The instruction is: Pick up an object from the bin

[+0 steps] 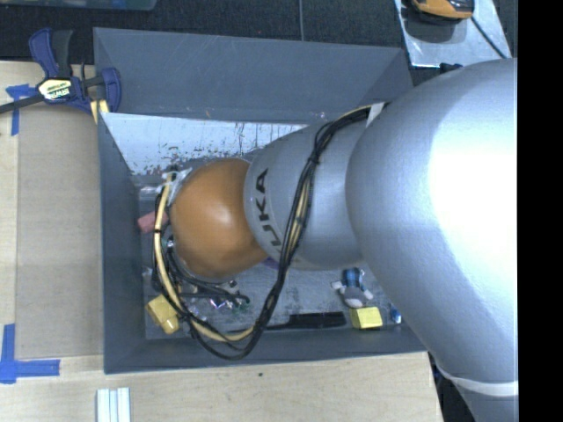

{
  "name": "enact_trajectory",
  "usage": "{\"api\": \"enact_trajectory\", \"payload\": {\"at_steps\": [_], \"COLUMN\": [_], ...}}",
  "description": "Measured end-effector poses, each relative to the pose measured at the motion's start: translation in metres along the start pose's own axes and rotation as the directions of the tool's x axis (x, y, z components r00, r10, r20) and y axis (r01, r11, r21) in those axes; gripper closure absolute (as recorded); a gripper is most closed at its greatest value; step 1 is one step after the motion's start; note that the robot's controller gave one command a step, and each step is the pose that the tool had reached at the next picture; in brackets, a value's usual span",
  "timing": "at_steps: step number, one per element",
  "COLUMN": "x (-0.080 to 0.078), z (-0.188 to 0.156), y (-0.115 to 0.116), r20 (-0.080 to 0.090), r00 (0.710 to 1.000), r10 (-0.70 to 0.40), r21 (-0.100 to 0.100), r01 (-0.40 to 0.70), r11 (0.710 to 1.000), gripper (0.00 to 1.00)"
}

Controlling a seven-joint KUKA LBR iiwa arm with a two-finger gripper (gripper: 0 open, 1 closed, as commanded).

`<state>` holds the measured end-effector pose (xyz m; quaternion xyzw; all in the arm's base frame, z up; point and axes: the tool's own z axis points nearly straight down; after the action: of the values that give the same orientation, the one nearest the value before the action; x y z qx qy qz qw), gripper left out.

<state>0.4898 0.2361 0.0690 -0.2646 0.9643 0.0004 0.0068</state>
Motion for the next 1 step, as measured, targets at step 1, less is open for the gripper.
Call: {"api": "enact_trajectory", "payload": {"at_steps": [1], "x": [0.0024], "z": [-0.0038], "y": [-0.0031], "r20": [0.002], "r00": [1.0], "r10": [-0.031], "r21": [-0.002], "r01": [0.031], "r11": [1.0], "gripper": [1.0]}}
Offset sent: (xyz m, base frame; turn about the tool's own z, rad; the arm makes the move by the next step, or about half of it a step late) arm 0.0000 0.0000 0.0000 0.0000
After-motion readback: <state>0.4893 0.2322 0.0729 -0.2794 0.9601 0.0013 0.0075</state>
